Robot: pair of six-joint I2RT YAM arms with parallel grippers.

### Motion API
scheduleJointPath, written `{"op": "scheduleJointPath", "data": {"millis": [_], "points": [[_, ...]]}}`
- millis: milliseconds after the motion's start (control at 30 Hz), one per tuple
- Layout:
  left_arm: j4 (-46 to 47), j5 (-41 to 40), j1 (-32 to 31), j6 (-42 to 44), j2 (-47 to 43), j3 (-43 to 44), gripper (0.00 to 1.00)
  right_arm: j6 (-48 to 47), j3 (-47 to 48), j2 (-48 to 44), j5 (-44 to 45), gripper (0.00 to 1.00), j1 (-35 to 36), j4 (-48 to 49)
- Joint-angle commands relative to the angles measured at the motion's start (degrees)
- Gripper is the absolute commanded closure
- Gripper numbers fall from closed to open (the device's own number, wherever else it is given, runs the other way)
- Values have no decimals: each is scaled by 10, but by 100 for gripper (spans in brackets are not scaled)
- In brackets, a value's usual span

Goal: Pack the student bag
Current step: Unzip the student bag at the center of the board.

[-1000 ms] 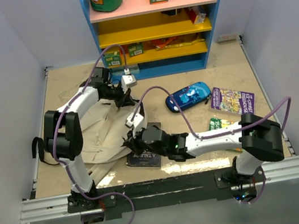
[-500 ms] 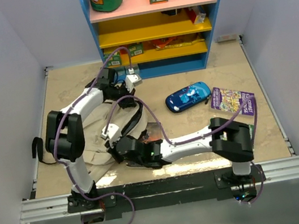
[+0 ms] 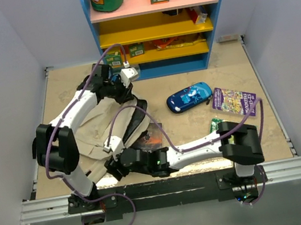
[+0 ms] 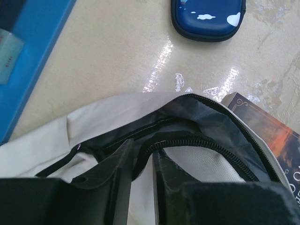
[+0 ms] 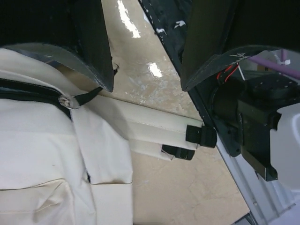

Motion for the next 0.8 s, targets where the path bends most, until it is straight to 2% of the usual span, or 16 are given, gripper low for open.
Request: {"op": "scheduleJointPath", "data": {"millis": [0, 200, 367, 433, 500, 667, 733, 767], "points": [[-21, -21, 16, 16, -49, -12, 67, 6, -41, -87, 13, 34, -7, 28], [-67, -35, 26, 20, -91, -10, 59, 22, -124, -184, 56, 33, -27, 26], [-106, -11, 25, 16, -133, 6, 51, 79, -194, -278, 86, 34, -93, 14], [-128, 9, 23, 12, -146, -1, 44, 111, -209, -289, 95, 34, -135, -12], [-141, 28, 10, 15, -152, -14, 42, 126, -216, -296, 92, 34, -160, -30], [-133, 70, -12, 23, -170, -110, 40, 150, -224, -284, 90, 36, -207, -36], [-153, 107, -13, 47, -172, -129, 34, 157, -230, -276, 84, 40, -220, -22], [-163, 125, -12, 63, -171, -133, 27, 159, -232, -275, 80, 41, -224, -16]]}}
